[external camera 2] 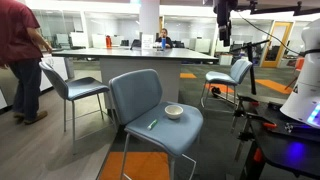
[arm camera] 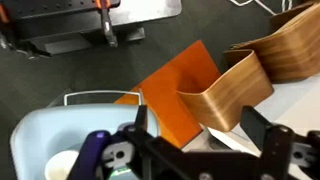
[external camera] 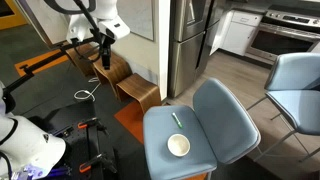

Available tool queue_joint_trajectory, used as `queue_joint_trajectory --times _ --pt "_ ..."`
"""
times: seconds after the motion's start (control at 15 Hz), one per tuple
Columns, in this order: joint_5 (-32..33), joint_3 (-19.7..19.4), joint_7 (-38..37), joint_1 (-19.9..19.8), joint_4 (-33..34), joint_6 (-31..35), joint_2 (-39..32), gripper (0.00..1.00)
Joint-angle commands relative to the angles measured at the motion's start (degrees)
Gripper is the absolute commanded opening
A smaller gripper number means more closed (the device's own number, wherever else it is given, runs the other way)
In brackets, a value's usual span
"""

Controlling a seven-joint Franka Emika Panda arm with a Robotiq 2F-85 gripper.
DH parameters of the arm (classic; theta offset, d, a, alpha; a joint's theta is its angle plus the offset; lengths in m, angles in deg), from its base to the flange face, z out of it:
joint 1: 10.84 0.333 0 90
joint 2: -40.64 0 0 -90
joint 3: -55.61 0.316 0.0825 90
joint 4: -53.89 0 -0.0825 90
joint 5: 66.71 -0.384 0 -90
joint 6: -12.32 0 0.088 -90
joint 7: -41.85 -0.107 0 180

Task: Put the green marker inside the white bowl

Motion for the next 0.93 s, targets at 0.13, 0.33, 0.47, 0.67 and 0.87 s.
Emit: queue_joint_trajectory --times 0.13,0.33,0.47,0.67,0.87 --pt "-0.2 0.7 0.2 -0.7 0.1 -0.2 0.0 1.0" --pt "-0.2 0.7 0.2 -0.7 0.1 -0.2 0.0 1.0" --pt "-0.3 1.3 -3.1 -1.9 -0.2 4.4 -1.4 1.0" --pt "-0.7 1.3 -8.1 -3.5 1.2 10.6 -6.8 1.0" --pt "1.8 1.9 -16.5 -5.1 4.0 20.3 -16.7 1.0"
